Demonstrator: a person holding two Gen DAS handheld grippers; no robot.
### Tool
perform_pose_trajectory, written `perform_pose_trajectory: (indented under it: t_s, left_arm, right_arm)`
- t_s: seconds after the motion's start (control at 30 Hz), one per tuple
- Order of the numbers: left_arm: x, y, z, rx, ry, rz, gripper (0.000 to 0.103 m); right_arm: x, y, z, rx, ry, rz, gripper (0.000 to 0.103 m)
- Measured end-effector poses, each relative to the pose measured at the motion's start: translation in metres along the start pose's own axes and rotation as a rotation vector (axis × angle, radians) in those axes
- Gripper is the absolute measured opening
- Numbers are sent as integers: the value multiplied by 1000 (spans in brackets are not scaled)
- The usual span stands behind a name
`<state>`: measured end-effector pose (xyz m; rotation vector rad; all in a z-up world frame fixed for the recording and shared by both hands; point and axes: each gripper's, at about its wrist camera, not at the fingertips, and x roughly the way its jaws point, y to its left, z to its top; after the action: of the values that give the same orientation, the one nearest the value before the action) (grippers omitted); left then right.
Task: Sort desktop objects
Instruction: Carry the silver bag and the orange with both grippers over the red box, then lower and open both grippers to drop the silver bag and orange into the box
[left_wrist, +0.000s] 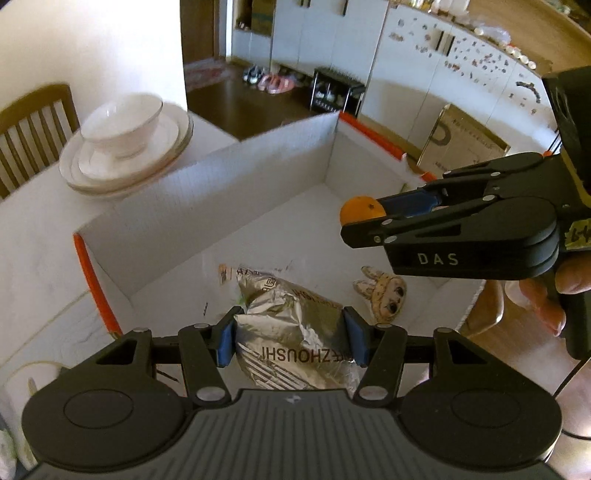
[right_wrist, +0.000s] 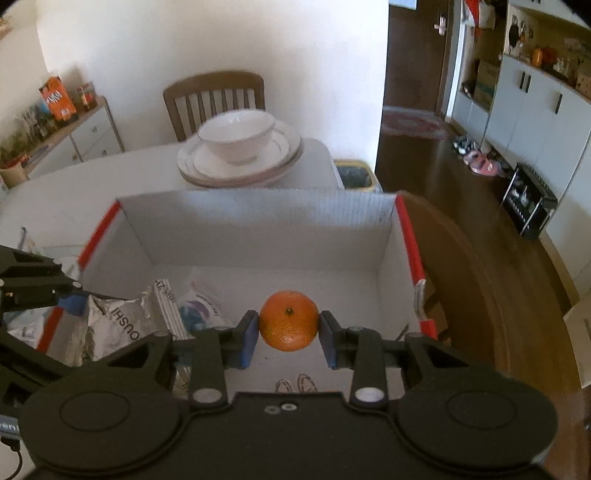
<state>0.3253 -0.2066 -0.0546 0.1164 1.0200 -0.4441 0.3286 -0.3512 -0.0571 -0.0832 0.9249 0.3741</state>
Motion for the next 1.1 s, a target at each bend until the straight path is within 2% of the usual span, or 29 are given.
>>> perform_pose_trajectory:
  t_s: [0.4, 0.63, 0.83, 0.93, 1.1]
  left_arm:
    - [27, 4, 1, 2, 77, 34, 55]
    - [33, -1, 2, 16, 98, 26, 55]
    - [31, -2, -2, 7, 89, 27, 55]
    - [29, -3, -3, 7, 80, 32, 55]
    - [21, -4, -5, 12, 54, 46, 55]
  right_arm:
    - [42, 3, 8, -51, 162, -13, 34]
    - [56, 8, 11, -81, 259, -2, 34]
    - [61, 11, 12, -105, 298, 11, 36]
    - [61, 11, 12, -101, 302, 14, 39]
    - [54, 5, 13, -61, 282, 21, 55]
